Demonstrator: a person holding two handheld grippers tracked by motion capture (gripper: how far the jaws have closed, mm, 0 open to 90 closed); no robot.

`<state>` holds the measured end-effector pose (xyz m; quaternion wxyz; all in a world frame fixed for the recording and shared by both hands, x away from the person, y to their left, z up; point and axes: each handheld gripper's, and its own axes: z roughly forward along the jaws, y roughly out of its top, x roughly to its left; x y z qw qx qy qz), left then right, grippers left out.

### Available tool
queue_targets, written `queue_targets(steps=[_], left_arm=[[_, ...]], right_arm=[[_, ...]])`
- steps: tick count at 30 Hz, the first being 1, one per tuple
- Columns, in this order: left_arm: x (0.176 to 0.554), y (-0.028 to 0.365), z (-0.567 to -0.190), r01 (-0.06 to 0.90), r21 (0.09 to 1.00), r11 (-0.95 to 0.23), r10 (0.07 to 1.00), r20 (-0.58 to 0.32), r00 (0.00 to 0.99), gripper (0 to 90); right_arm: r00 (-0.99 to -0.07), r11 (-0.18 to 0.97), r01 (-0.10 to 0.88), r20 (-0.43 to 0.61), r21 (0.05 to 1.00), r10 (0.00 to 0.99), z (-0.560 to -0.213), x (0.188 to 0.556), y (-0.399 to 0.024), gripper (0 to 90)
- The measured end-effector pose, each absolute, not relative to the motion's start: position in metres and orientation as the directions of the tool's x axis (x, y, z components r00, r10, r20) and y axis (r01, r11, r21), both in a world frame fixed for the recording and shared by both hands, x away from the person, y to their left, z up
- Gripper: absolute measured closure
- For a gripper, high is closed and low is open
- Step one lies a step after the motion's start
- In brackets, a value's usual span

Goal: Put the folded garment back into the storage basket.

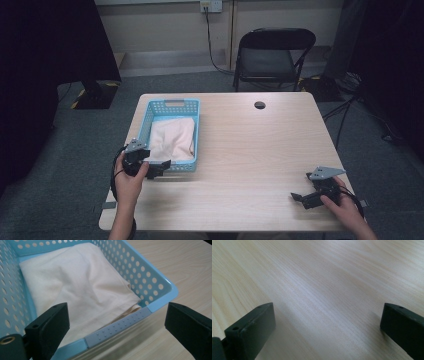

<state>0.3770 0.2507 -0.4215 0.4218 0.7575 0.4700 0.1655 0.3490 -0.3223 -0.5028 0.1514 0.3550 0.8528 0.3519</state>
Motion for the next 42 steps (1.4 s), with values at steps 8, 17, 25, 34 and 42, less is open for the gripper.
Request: queue_targets(steps=[8,17,25,34,42], left_arm=[[0.373,0.253,-0.424,0.566,0.797,-0.211,0.849,-0.138,0.51,5.3],[0.369,0.259,-0.426,0.56,0.802,-0.208,0.853,-0.132,0.506,5.3],[0.365,0.265,-0.427,0.549,0.808,-0.212,0.861,-0.112,0.496,5.4],[0.359,0.27,-0.429,0.54,0.815,-0.208,0.862,-0.108,0.496,5.3],[0.354,0.277,-0.429,0.543,0.817,-0.193,0.869,-0.115,0.482,5.2]], right_arm=[[-0.702,0.5,0.499,-0.008,0.708,0.712,-0.503,0.349,-0.322,0.0],[-0.702,0.5,0.499,-0.008,0.708,0.712,-0.503,0.349,-0.322,0.0],[-0.702,0.5,0.499,-0.008,0.708,0.712,-0.503,0.349,-0.322,0.0],[-0.702,0.5,0.499,-0.008,0.708,0.712,-0.503,0.349,-0.322,0.0],[-0.702,0.5,0.499,-0.008,0.708,0.712,-0.503,0.349,-0.322,0.0]])
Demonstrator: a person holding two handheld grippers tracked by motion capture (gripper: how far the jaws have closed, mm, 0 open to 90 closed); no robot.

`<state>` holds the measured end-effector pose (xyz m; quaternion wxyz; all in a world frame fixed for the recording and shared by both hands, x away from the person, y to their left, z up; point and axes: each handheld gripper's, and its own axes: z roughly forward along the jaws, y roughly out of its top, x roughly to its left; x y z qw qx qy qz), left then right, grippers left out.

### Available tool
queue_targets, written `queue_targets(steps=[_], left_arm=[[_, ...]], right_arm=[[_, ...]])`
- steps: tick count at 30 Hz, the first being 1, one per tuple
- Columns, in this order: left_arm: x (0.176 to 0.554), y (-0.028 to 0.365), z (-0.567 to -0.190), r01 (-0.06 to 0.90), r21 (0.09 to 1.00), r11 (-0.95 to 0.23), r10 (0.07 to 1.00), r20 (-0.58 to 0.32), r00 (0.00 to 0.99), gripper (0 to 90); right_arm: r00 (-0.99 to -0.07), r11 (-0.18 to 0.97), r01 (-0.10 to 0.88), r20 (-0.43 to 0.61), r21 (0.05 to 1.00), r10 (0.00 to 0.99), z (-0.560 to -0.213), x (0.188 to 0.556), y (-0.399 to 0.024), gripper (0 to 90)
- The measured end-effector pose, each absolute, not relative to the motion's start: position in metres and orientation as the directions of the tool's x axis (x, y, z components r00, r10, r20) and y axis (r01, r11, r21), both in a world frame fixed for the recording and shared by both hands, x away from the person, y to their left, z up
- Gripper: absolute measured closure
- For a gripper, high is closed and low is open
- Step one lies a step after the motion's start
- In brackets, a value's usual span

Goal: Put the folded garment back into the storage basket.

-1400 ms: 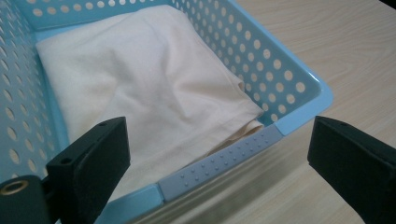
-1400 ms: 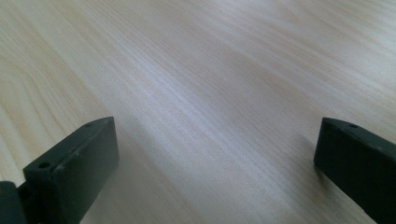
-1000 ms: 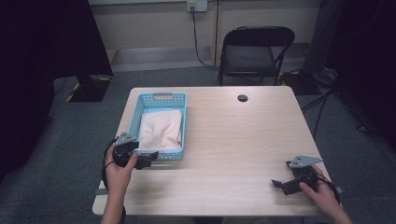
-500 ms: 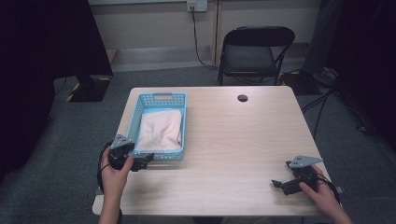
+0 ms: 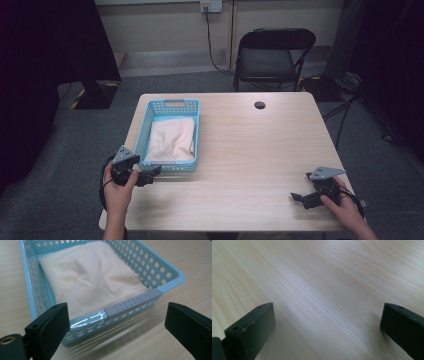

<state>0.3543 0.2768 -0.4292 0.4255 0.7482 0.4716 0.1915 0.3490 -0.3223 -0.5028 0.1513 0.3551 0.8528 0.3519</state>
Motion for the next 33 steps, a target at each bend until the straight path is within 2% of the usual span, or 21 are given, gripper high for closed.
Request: queue_targets(steps=[33], left_arm=[[0.342,0.298,-0.443,0.556,0.821,-0.129,0.885,-0.157,0.438,5.2]], right_arm=[[-0.702,0.5,0.499,-0.008,0.707,0.712,-0.503,0.349,-0.322,0.0]])
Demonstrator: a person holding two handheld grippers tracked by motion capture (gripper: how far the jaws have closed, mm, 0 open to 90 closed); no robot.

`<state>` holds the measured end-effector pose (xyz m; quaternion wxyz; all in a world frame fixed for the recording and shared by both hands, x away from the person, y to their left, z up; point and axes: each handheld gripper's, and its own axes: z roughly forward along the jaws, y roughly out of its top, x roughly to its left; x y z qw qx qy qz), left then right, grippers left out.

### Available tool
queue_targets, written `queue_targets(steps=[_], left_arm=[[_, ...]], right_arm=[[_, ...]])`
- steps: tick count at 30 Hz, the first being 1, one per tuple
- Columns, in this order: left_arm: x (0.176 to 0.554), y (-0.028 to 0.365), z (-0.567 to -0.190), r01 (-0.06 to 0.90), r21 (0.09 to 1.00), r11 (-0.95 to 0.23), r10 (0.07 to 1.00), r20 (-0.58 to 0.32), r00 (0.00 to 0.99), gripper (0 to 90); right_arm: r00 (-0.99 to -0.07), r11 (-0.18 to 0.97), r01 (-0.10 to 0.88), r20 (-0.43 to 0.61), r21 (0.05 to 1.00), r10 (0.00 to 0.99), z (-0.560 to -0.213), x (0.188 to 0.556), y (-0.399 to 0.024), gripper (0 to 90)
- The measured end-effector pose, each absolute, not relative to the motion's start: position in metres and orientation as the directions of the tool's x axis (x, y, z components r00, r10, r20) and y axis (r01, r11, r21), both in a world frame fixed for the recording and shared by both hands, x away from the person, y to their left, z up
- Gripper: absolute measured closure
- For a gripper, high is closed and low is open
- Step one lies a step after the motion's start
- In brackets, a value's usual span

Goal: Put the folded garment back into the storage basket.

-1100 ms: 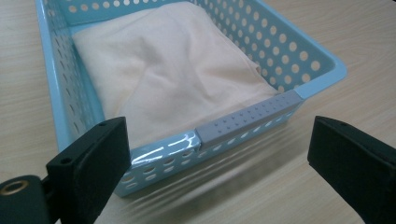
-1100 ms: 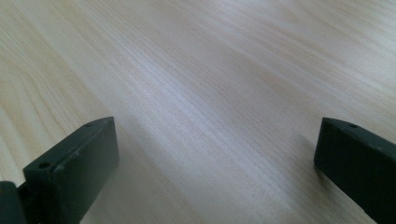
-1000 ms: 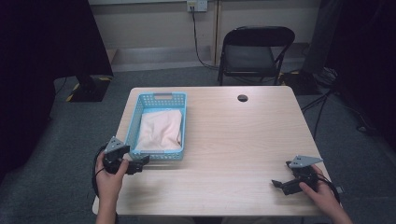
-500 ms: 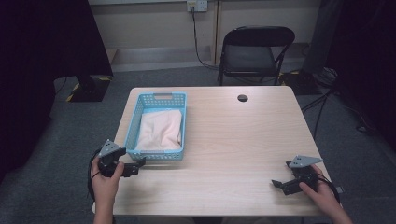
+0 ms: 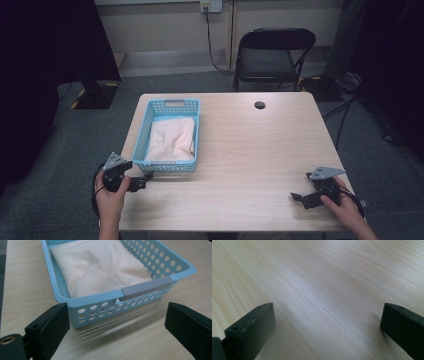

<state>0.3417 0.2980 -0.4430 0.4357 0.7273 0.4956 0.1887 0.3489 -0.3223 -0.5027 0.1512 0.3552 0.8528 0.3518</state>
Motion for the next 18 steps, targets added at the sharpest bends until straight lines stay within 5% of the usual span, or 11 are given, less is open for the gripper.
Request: queue_targets(steps=[18], left_arm=[[0.344,0.302,-0.457,0.566,0.811,-0.146,0.886,-0.148,0.44,5.9]], right_arm=[[-0.701,0.5,0.5,-0.008,0.707,0.713,-0.503,0.349,-0.322,0.0]])
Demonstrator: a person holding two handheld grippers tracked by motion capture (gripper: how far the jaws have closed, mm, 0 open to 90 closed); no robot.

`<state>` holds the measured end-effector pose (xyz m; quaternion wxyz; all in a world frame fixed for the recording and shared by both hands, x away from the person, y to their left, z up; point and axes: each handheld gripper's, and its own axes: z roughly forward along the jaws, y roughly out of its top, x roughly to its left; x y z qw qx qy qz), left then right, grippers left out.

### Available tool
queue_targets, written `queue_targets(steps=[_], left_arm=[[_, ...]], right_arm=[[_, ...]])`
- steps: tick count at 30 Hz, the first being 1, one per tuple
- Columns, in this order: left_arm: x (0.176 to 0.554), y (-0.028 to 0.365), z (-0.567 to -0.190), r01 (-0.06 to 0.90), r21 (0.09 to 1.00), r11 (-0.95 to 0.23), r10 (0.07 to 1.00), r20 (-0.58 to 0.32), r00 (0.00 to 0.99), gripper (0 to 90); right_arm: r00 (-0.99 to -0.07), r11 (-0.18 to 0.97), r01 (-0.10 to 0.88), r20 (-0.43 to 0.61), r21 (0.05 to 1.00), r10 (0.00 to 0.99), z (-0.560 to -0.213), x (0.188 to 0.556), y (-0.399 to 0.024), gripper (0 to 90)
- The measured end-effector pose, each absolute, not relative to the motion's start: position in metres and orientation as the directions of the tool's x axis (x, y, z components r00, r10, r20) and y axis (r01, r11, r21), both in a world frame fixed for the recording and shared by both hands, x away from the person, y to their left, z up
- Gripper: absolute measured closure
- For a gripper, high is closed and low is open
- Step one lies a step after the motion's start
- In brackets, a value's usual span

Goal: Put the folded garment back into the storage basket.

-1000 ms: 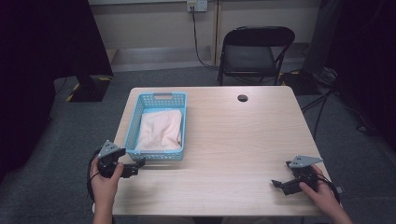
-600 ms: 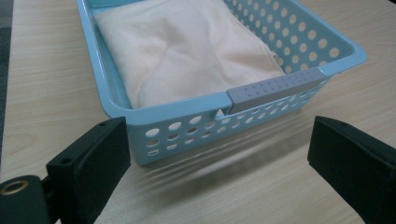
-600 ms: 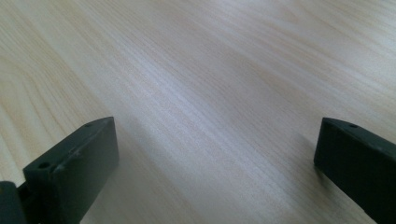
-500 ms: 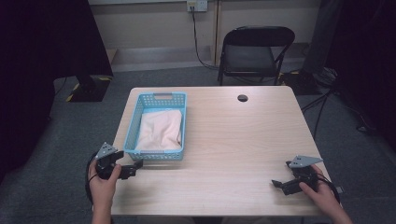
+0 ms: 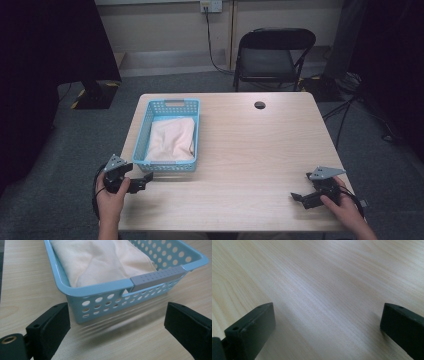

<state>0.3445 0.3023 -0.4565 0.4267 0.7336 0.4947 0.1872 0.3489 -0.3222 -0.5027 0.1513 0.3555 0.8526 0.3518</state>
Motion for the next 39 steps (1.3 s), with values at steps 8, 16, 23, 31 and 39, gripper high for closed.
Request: queue_targets(steps=[8,16,23,31,39], left_arm=[[0.346,0.303,-0.463,0.584,0.797,-0.153,0.885,-0.152,0.44,5.8],[0.348,0.302,-0.469,0.602,0.781,-0.164,0.879,-0.161,0.449,5.8],[0.349,0.303,-0.472,0.61,0.776,-0.161,0.881,-0.166,0.444,5.6],[0.349,0.304,-0.475,0.615,0.771,-0.167,0.881,-0.164,0.444,5.6],[0.35,0.305,-0.48,0.636,0.749,-0.184,0.887,-0.152,0.437,5.6]], right_arm=[[-0.702,0.5,0.499,-0.008,0.708,0.712,-0.503,0.349,-0.322,0.0],[-0.701,0.5,0.5,-0.008,0.708,0.713,-0.503,0.349,-0.322,0.0],[-0.702,0.5,0.5,-0.008,0.707,0.713,-0.503,0.349,-0.322,0.0],[-0.702,0.5,0.5,-0.008,0.707,0.713,-0.503,0.349,-0.322,0.0],[-0.702,0.5,0.499,-0.008,0.708,0.712,-0.503,0.349,-0.322,0.0]])
